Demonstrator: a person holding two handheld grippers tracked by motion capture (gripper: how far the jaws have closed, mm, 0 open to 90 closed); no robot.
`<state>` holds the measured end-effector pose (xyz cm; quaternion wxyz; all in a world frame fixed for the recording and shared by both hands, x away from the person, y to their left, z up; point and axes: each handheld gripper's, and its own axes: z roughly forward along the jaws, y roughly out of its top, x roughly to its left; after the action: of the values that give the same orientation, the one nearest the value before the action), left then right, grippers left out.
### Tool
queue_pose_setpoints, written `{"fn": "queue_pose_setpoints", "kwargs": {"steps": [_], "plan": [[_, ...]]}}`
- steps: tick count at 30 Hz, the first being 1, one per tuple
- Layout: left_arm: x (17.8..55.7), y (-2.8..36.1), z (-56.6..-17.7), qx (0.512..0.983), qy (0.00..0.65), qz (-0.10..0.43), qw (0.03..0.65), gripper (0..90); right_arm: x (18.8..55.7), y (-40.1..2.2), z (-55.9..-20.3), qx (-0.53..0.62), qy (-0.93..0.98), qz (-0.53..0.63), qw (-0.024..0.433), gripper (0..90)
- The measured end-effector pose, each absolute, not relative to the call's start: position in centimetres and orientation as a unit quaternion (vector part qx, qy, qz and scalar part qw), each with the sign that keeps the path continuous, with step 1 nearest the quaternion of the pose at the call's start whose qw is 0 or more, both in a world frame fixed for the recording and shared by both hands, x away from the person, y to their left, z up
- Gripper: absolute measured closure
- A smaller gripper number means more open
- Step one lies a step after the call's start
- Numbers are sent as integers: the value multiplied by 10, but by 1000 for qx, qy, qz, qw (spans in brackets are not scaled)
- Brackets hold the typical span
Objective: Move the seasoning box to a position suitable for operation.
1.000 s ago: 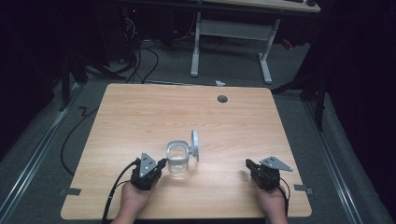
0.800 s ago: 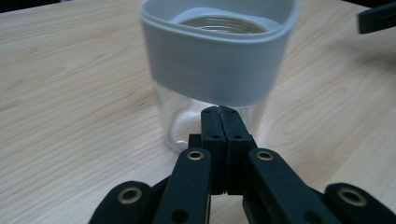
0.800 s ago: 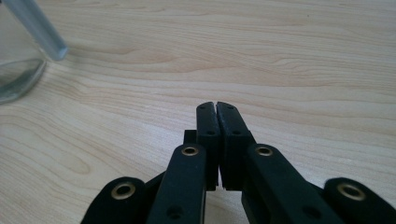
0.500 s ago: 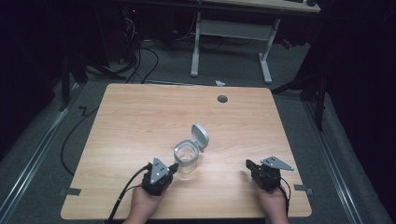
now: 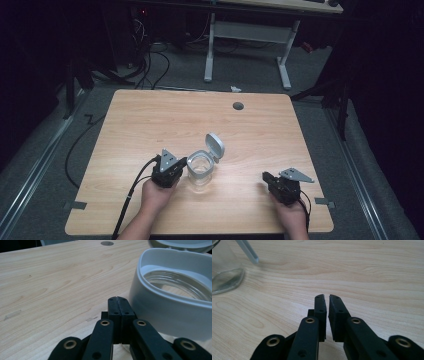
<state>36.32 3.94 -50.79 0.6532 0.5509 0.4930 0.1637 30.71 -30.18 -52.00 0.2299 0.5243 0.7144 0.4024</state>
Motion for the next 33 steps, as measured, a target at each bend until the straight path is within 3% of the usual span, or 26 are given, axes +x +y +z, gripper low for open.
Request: {"fn": "queue_pose_setpoints", "kwargs": {"steps": [11,33], "plan": [[325,26,-509,568,466,151,662,900,307,-298,-519,514,720,402,234,842],[286,6,-522,597,443,110,660,877,309,-285,-522,512,729,393,229,849]]}}
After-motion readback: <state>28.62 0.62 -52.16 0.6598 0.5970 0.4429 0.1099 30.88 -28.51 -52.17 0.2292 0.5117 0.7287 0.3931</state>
